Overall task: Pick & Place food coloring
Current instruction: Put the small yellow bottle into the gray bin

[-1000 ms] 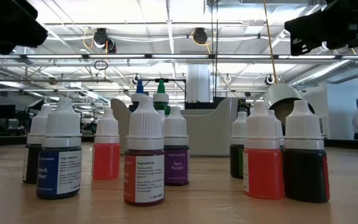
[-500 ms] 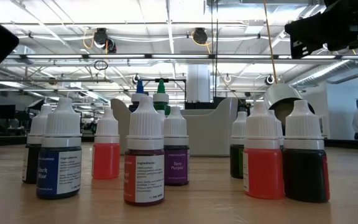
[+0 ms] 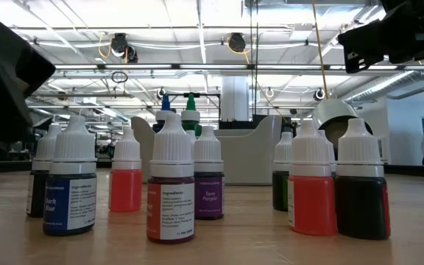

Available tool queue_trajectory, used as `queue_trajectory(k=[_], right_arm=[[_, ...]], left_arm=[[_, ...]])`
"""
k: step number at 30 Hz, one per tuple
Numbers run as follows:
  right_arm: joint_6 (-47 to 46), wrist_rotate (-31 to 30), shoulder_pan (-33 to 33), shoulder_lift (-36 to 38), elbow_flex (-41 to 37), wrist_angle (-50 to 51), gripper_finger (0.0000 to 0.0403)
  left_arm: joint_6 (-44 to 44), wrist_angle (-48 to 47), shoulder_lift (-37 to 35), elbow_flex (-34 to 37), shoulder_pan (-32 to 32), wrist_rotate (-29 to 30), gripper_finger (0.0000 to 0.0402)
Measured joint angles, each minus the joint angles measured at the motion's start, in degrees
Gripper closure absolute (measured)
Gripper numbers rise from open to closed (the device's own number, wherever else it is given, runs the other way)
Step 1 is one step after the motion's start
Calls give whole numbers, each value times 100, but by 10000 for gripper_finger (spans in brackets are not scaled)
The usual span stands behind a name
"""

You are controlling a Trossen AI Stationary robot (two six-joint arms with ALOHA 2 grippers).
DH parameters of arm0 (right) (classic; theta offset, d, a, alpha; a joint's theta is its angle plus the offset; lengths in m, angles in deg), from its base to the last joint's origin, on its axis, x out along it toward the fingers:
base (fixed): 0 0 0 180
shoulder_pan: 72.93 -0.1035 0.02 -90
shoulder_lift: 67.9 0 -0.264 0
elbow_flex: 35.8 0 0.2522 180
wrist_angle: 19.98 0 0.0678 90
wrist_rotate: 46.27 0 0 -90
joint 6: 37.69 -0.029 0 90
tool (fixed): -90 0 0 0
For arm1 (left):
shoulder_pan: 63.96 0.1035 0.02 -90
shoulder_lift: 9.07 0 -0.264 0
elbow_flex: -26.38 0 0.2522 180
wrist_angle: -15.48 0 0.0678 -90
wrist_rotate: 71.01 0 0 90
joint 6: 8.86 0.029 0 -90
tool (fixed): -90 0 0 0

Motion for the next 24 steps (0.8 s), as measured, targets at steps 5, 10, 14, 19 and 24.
queue_trajectory(k=[5, 10, 14, 19, 24], right_arm=[[0, -1, 0, 0, 0, 2, 403], [4, 0, 0, 0, 0, 2, 403], [10, -2, 0, 0, 0, 0, 403], [15, -2, 0, 0, 0, 0, 403], [11, -2, 0, 0, 0, 0, 403]], left_arm=[[-20, -13, 164, 0, -26, -147, 192], [11, 0, 229, 0, 25, -220, 192], [41, 72, 228, 0, 72, -239, 192], [42, 35, 226, 0, 59, -259, 192], [148, 41, 226, 0, 63, -248, 193]])
